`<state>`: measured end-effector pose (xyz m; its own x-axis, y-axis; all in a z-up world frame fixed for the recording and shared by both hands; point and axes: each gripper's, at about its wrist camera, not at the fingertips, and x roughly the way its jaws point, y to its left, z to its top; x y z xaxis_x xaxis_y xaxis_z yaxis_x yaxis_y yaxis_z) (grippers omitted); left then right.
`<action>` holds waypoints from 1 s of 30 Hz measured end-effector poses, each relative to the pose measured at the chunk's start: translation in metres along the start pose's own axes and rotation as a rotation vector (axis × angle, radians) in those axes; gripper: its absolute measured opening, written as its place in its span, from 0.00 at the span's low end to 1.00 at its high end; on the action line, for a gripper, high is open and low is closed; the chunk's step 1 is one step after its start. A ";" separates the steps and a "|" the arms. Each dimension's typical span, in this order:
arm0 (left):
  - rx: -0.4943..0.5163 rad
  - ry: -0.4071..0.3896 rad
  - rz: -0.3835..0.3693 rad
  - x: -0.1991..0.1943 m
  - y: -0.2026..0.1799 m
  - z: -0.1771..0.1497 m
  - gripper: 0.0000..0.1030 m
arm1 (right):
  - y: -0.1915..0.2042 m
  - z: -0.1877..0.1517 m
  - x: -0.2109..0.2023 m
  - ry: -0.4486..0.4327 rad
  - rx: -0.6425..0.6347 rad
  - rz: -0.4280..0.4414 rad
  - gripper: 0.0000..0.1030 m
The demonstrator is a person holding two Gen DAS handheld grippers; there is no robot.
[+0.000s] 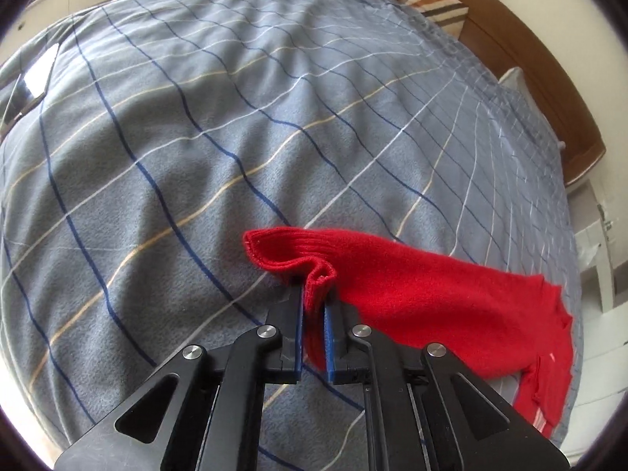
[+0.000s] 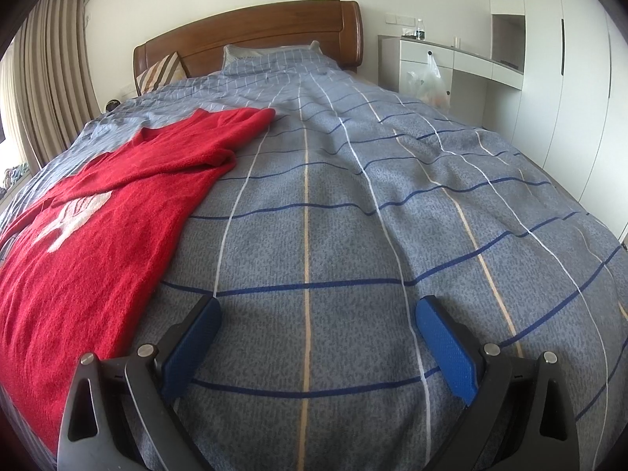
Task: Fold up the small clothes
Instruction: 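Grasp the other red sleeve cuff with the left tool, then fold the held sleeve across the sweater body and open the left tool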
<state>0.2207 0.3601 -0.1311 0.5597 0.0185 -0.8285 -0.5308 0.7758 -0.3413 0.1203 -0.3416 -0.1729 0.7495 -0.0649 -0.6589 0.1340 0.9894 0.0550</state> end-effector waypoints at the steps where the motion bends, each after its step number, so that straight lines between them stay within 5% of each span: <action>1: 0.022 -0.029 0.009 -0.010 -0.009 0.003 0.05 | 0.000 0.000 0.000 0.000 0.000 0.000 0.96; 4: 0.164 -0.112 0.004 -0.046 -0.063 0.012 0.05 | 0.000 0.000 0.000 0.001 0.000 0.000 0.96; 9: 0.464 -0.191 -0.129 -0.100 -0.206 0.001 0.05 | 0.000 0.001 0.001 0.006 -0.002 -0.001 0.97; 15: 0.728 -0.158 -0.333 -0.116 -0.369 -0.068 0.05 | -0.001 0.002 0.001 0.008 -0.002 0.000 0.97; 18: 0.838 -0.118 -0.373 -0.103 -0.423 -0.120 0.07 | -0.001 0.002 0.001 0.007 -0.002 0.002 0.97; 19: 0.873 -0.094 -0.382 -0.095 -0.435 -0.137 0.08 | -0.001 0.002 0.001 0.007 -0.002 0.002 0.97; 20: 0.898 -0.063 -0.392 -0.086 -0.446 -0.153 0.22 | -0.001 0.002 0.001 0.007 -0.002 0.002 0.97; 21: 0.913 -0.022 -0.412 -0.076 -0.452 -0.170 0.54 | -0.001 0.002 0.001 0.007 -0.002 0.002 0.97; 23: 0.917 0.031 -0.454 -0.062 -0.454 -0.196 0.83 | -0.001 0.002 0.001 0.008 -0.002 0.002 0.97; 25: 0.928 0.072 -0.492 -0.059 -0.445 -0.216 0.83 | -0.001 0.002 0.001 0.007 -0.001 0.002 0.97; 30: 0.894 0.071 -0.438 -0.061 -0.389 -0.219 0.83 | -0.001 0.002 0.001 0.008 -0.002 0.002 0.98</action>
<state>0.2538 -0.0806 -0.0447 0.5363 -0.3982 -0.7443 0.4042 0.8952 -0.1877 0.1217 -0.3429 -0.1722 0.7444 -0.0622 -0.6648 0.1314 0.9898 0.0545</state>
